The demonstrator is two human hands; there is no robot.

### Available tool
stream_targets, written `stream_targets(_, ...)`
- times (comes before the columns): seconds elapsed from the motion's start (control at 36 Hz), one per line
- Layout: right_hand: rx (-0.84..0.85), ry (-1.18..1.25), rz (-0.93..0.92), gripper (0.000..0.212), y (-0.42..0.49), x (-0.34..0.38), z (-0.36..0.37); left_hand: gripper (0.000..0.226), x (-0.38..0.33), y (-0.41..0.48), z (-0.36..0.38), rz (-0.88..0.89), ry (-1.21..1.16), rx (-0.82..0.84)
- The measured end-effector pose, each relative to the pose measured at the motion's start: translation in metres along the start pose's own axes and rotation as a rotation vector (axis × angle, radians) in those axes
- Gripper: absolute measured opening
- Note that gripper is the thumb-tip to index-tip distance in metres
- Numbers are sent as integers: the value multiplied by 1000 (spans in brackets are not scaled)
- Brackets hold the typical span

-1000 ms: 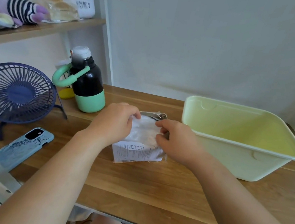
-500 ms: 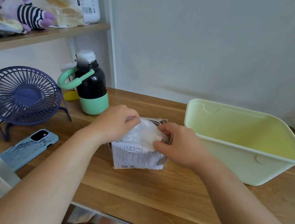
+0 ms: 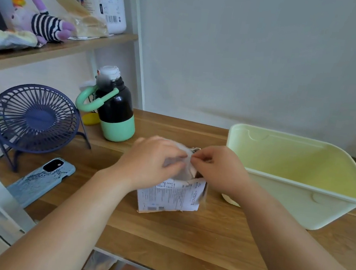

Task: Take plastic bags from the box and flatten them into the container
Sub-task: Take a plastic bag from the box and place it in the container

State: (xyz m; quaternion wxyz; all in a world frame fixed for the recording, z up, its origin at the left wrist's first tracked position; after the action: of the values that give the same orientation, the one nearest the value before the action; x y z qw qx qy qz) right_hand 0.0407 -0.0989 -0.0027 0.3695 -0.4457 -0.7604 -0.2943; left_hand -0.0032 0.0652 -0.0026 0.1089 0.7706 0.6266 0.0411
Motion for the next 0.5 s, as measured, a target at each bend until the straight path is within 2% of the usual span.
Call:
stream_targets(0.06, -5, 108, 38, 21, 0, 0, -2, 37, 3, 0, 3, -54, -21, 51)
stream_targets(0.14, -9, 202, 76, 18, 0, -2, -4, 31, 6, 1, 1, -118, -172, -4)
stream_targets(0.19, -35, 273, 80, 17, -1, -2, -4, 38, 10, 2, 1, -163, -235, -2)
stream_targets(0.28, -109, 435, 76, 18, 1, -2, -5, 41, 12, 2, 2, -200, -224, 3)
stream_targets(0.33, -178, 579, 84, 18, 3, 1, -6, 43, 11, 1, 3, -207, -216, 21)
stream_targets(0.42, -331, 858, 71, 20, 5, 9, -14, 62, 8, -2, 3, -229, -236, 49)
stream_targets(0.5, -452, 1167, 28, 24, 6, 15, -28, 55, 5, 0, 2, -242, -224, 52)
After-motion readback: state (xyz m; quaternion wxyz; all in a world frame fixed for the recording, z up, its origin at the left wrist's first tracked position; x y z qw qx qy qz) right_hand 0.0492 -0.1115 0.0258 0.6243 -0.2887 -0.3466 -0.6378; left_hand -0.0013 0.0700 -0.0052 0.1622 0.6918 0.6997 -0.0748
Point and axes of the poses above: each hand's wrist, its own y-axis towards the middle knuckle, its own z-axis out of the palm, x = y × z, the point moved 1 cm from there along y, towards the middle knuckle, and after that the axes turned 12 degrees about y, right-handed, at the moved point
